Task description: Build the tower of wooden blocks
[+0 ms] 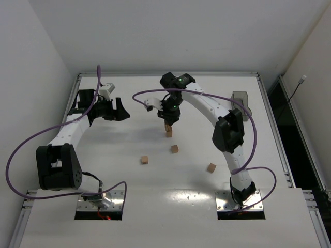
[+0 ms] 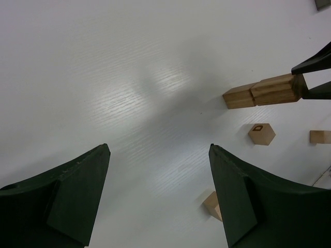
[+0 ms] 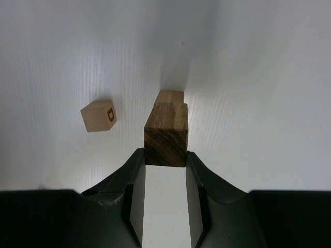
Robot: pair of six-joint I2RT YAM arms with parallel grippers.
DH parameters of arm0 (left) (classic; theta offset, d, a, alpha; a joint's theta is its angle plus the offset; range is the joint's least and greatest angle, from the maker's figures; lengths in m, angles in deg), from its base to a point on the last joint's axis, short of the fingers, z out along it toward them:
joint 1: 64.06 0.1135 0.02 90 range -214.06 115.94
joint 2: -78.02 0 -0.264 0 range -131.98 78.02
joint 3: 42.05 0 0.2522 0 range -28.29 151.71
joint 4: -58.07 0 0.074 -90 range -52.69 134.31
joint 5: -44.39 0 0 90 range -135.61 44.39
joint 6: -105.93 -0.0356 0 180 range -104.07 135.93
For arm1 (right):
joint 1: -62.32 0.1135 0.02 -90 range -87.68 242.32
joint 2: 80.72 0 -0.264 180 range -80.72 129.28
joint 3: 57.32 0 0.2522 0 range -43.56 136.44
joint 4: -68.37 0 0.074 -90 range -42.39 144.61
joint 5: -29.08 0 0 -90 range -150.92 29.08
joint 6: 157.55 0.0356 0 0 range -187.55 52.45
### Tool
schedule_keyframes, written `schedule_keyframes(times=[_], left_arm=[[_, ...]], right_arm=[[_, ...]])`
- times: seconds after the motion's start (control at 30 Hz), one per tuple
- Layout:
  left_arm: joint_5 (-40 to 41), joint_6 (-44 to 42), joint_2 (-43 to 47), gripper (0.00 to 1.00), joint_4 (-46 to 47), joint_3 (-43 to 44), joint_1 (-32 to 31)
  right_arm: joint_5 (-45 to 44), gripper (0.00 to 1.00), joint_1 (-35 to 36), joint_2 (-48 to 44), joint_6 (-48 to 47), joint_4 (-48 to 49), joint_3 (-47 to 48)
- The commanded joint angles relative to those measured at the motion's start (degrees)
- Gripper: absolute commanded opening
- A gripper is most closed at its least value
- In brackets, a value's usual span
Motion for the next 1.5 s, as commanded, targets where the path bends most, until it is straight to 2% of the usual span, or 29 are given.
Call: schedule_keyframes(times=[0.0,0.17,0.37,0.6,1.47], left_arm=[[-1.47,0.60,0.19,0.74,1.80,1.61,0.74],[-1.47,0.60,0.19,0.75,1.80,1.61,0.74],[-1.47,0.60,0.19,0.90,1.80,1.61,0.74],[-1.47,0.60,0.19,0.99,1.80,1.61,0.74],[-0.94,1.13,0.19,0.99,2.33,1.61,0.74]], right_arm=[[0.45,0.00,-0.20,-2.19,0.51,-0.44,2.67],[0.45,0.00,-0.20,-2.19,0.51,-0.44,1.53],[0.45,0.00,-0.20,-2.19,0.51,-0.44,1.53],[-0.08,0.00,-0.20,-2.19,0.51,0.18,-0.23],[-0.08,0.00,-0.72,-2.72,0.51,0.70,-1.37]])
